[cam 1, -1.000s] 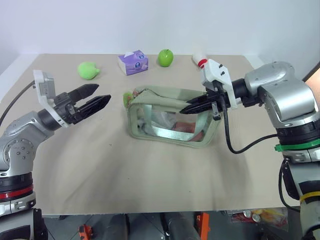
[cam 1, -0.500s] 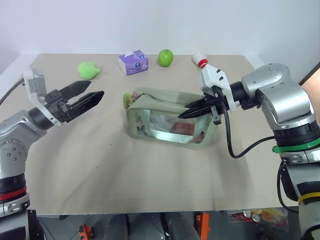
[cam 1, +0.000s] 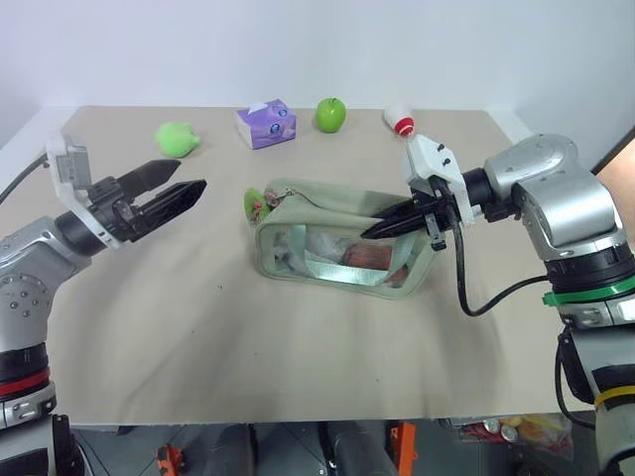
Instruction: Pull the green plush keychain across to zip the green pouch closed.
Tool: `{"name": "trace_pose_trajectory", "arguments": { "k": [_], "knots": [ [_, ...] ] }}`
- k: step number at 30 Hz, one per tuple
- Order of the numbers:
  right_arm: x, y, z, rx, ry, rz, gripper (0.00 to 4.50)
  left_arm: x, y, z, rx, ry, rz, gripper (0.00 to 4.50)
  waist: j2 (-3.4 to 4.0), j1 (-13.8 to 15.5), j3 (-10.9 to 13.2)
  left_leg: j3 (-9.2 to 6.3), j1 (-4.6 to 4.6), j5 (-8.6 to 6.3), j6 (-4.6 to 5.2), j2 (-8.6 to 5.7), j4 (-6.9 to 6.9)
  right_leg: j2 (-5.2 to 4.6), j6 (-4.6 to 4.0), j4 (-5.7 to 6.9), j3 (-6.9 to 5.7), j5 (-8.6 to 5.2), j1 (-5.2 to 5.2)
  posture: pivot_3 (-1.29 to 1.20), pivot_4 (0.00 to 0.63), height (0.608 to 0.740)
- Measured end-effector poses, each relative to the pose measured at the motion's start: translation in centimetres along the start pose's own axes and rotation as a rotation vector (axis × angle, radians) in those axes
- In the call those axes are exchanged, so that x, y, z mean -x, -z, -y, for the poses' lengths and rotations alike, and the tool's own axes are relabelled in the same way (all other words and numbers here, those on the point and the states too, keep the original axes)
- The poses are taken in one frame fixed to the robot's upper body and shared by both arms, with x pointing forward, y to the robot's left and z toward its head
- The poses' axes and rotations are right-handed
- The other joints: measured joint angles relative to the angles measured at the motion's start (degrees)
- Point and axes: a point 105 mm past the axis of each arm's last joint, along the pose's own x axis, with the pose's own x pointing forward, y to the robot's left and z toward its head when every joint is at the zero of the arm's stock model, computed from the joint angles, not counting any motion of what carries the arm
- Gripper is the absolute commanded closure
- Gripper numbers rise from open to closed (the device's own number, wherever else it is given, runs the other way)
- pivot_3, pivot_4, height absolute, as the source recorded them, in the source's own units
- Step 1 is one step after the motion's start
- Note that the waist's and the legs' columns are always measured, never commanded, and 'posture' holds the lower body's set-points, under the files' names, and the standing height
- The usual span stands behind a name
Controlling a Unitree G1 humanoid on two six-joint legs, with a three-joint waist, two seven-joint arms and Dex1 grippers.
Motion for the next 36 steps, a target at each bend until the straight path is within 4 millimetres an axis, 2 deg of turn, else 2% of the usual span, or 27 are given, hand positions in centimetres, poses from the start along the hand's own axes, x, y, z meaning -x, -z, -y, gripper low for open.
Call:
{"name": "trace_pose_trajectory", "arguments": {
  "k": [4, 8, 11, 18, 20, 22, 28, 32, 36],
  "knots": [
    [0.0, 0.1, -0.1, -0.003, -0.004, 0.011, 2.90, -0.1, -0.1, 0.0, -0.004, 0.002, 0.003, 0.00, -0.01, 0.0, 0.0, 0.00, 0.01, 0.01, 0.00, 0.00, 0.00, 0.01, 0.02, 0.00, 0.00, 0.01, 0.01, 0.00, 0.150, 0.740],
    [0.4, -0.1, -0.3, -0.025, -0.001, 0.053, 1.47, -0.2, 0.1, -0.1, 0.006, 0.002, -0.004, 0.00, -0.01, 0.0, 0.0, 0.00, 0.02, 0.01, 0.00, 0.00, 0.00, 0.01, 0.01, 0.00, 0.00, 0.01, 0.01, 0.00, 0.150, 0.740],
    [1.2, -0.6, -0.4, -0.042, -0.004, 0.099, 1.47, -0.2, 0.2, -0.1, 0.009, 0.001, -0.007, 0.00, 0.00, 0.0, 0.0, 0.01, 0.02, 0.00, 0.00, 0.00, 0.00, 0.01, 0.00, 0.00, 0.01, 0.01, 0.00, 0.00, 0.150, 0.740],
    [6.7, -1.8, 0.1, -0.096, 0.103, 0.253, 1.47, 0.1, 1.2, -0.9, 0.029, -0.025, -0.039, 0.00, 0.01, 0.0, 0.0, 0.01, 0.01, 0.00, 0.00, -0.01, -0.01, 0.01, -0.01, -0.01, 0.01, -0.01, 0.00, 0.00, 0.150, 0.740],
    [8.0, -1.2, 0.0, -0.097, 0.150, 0.220, 1.47, 0.3, 1.6, -1.2, 0.037, -0.037, -0.050, 0.00, 0.00, 0.0, 0.0, 0.00, 0.01, 0.00, 0.00, 0.00, -0.02, 0.01, -0.03, -0.01, -0.01, -0.02, 0.00, 0.00, 0.150, 0.740],
    [9.2, 0.3, -0.4, -0.128, 0.199, 0.174, 1.47, 0.6, 2.1, -1.6, 0.052, -0.057, -0.062, 0.00, 0.00, 0.0, 0.0, 0.02, 0.01, 0.00, 0.00, -0.01, -0.03, 0.00, -0.02, -0.02, 0.01, -0.03, 0.00, 0.00, 0.150, 0.740],
    [10.0, 4.0, -2.4, -0.226, 0.244, 0.080, 1.47, 1.0, 2.9, -2.0, 0.070, -0.077, -0.082, 0.00, 0.00, 0.0, 0.0, 0.04, 0.02, 0.00, 0.00, -0.01, -0.03, 0.00, -0.01, -0.01, 0.05, -0.03, -0.02, 0.00, 0.150, 0.740],
    [9.6, 4.8, -3.2, -0.245, 0.266, 0.074, 1.47, 0.9, 3.0, -1.9, 0.076, -0.070, -0.081, 0.00, 0.01, -0.2, 0.0, 0.11, 0.09, 0.03, 0.04, 0.00, -0.02, 0.01, 0.02, 0.01, 0.10, 0.02, -0.01, 0.00, 0.150, 0.740],
    [9.0, 5.2, -2.8, -0.251, 0.308, 0.081, 1.47, 0.9, 3.4, -2.0, 0.084, -0.066, -0.091, 0.00, 0.00, -0.1, 0.0, 0.12, 0.10, 0.11, 0.10, -0.02, 0.01, 0.00, -0.10, 0.00, 0.13, 0.01, 0.01, 0.00, 0.150, 0.740]
  ]
}}
